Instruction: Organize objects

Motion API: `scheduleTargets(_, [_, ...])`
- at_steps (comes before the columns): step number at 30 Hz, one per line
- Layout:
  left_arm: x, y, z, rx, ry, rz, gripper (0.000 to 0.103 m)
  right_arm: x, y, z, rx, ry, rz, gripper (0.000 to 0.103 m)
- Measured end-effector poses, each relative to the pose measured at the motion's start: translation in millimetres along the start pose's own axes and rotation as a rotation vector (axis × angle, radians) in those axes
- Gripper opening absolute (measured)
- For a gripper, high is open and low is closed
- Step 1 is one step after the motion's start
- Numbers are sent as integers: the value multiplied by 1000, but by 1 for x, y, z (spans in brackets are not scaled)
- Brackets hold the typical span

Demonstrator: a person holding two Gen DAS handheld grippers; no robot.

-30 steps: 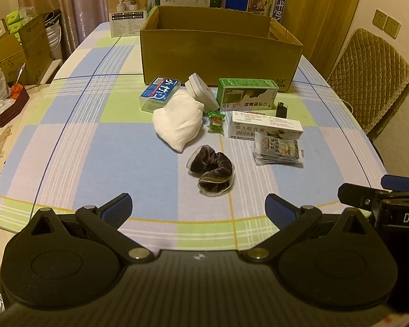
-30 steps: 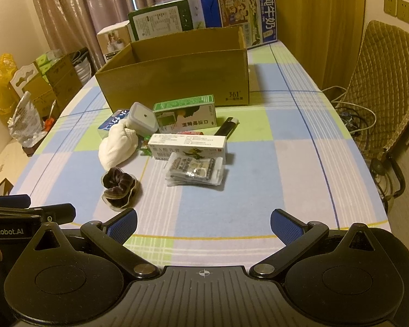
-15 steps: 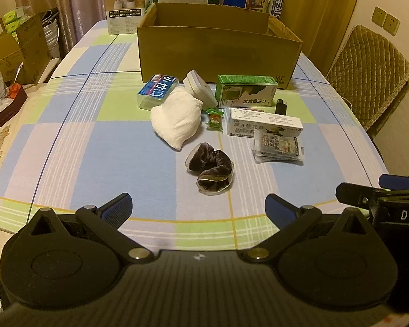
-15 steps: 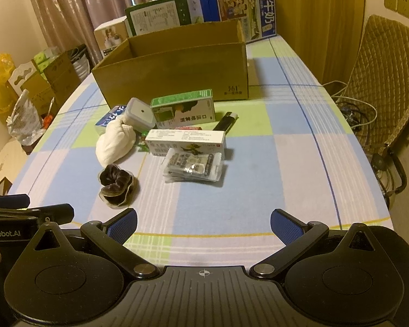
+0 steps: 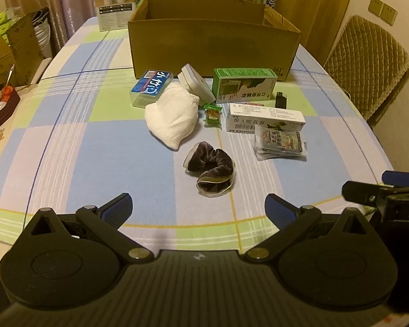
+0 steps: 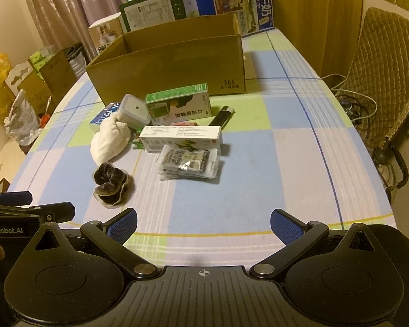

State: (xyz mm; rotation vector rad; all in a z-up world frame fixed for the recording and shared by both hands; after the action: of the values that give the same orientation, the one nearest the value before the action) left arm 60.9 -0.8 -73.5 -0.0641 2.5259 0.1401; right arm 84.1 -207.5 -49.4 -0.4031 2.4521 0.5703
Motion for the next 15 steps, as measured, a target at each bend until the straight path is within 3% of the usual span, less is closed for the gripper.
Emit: scheduleTargets(15, [-16, -18, 71, 66, 27, 246, 75, -7, -20, 45, -22, 40, 32, 101])
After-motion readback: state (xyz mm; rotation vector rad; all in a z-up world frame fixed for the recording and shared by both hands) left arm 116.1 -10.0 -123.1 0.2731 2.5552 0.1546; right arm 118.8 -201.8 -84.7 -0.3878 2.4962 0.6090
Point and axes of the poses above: each gripper's, at about its wrist camera, not at the fingertips, and z roughly the way its jaws point, y to its left, x to its underside, the point moved 7 cm from there along z, roughly the way its jaws point, and after that the axes turned 10 degrees about -x, right-handed, at the moved point
